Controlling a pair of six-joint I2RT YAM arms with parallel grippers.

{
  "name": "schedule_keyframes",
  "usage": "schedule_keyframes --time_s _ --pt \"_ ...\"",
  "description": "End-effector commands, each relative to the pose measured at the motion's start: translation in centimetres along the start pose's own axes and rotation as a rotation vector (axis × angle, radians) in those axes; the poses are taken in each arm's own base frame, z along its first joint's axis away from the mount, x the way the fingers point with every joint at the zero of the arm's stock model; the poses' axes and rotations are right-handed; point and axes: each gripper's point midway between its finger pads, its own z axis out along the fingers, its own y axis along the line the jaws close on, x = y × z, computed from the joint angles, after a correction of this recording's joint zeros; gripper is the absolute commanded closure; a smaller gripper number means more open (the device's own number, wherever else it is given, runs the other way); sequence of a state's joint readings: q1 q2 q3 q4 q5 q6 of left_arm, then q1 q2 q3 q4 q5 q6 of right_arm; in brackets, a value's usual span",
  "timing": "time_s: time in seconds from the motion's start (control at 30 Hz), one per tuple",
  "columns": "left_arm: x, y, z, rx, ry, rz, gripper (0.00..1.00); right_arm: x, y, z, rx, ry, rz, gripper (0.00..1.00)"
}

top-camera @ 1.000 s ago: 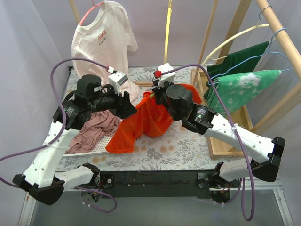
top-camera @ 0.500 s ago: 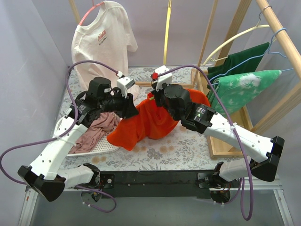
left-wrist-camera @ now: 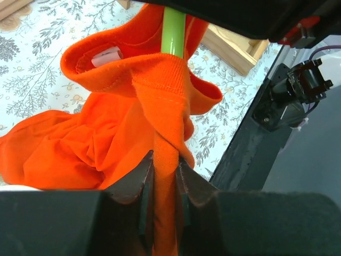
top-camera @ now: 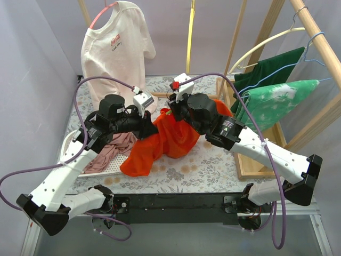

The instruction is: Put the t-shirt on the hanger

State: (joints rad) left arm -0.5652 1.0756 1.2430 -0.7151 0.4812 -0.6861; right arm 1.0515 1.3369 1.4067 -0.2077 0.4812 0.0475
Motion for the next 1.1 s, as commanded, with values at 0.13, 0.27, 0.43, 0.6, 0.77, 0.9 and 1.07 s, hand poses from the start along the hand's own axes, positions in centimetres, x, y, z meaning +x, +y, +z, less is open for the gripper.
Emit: schedule_keyframes --time_s 0.13,0.27,0.43,0.6,0.77,0.9,1.07 --pt "-2.0 1.6 -3.3 -0.165 -0.176 0.013 1.0 -5.3 1.0 -2.0 -0.09 -0.155 0.083 0.45" --pt "-1.4 1.7 -4.2 -0.193 -0.174 0.004 1.0 -5.7 1.1 -3.1 -0.128 -0.159 0.085 0.3" --pt "-2.0 1.1 -5.7 -0.207 -0.227 0.012 1.0 -2.5 1.0 -3.3 -0.139 -0.087 0.06 0.33" --pt "-2.2 0.8 -7.2 -0.228 -0.237 0.033 1.0 0.1 4.1 -3.5 -0.319 -0.043 0.036 0.4" --pt "-2.6 -0.4 -8.2 -0.197 -0.263 0.06 1.0 1.3 4.4 -1.7 -0.303 -0.007 0.0 0.43" --pt "-2.4 -0.2 -8.8 -0.217 -0.254 0.08 1.0 0.1 1.7 -0.8 -0.141 0.001 -0.012 0.77" --pt "-2.3 -0.1 -9.6 -0.245 -0.262 0.098 1.0 -5.3 -5.0 -2.7 0.151 -0.082 0.02 0.99"
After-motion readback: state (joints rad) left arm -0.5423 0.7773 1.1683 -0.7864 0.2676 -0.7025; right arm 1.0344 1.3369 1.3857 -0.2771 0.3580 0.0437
